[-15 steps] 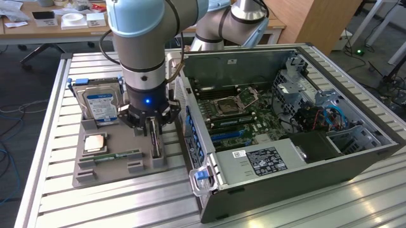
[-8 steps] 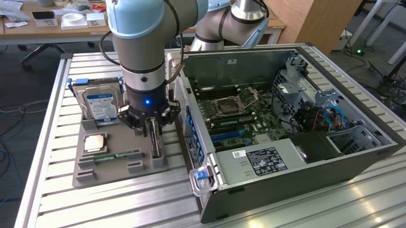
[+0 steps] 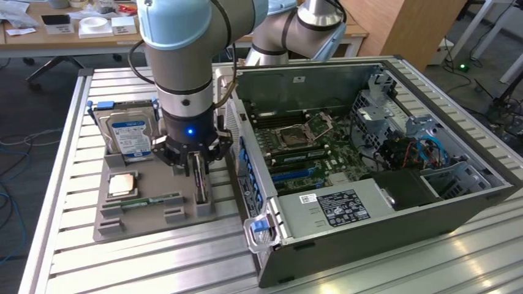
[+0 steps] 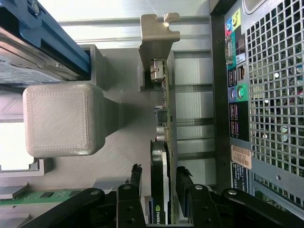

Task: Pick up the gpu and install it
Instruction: 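Pick up the gpu and move the gpu toward the slot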

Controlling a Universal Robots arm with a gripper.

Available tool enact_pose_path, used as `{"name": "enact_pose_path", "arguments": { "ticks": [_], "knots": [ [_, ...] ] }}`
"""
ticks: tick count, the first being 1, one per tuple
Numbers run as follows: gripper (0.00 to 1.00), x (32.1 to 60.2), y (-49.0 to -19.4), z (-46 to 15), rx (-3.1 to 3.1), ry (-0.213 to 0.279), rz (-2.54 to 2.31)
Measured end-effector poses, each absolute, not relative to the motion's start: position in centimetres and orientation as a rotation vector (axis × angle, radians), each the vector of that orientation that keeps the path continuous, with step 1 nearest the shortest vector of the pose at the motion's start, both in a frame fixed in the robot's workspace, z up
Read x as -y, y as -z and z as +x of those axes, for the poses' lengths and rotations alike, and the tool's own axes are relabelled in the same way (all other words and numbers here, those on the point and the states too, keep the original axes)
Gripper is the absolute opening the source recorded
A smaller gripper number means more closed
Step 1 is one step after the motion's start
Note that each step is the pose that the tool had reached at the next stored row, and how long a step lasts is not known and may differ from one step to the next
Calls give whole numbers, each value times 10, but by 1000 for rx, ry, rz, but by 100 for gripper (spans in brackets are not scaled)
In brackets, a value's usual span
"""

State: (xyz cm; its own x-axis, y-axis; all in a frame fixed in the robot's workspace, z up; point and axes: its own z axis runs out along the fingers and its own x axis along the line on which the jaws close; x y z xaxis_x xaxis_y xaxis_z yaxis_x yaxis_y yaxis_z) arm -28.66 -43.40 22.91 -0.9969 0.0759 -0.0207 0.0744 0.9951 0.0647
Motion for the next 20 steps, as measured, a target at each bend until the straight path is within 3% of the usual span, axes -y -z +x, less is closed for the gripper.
{"name": "enact_pose_path", "arguments": {
  "ticks": [20],
  "knots": [
    [41,434,-229,-286,-3115,-99,117]
  ]
}}
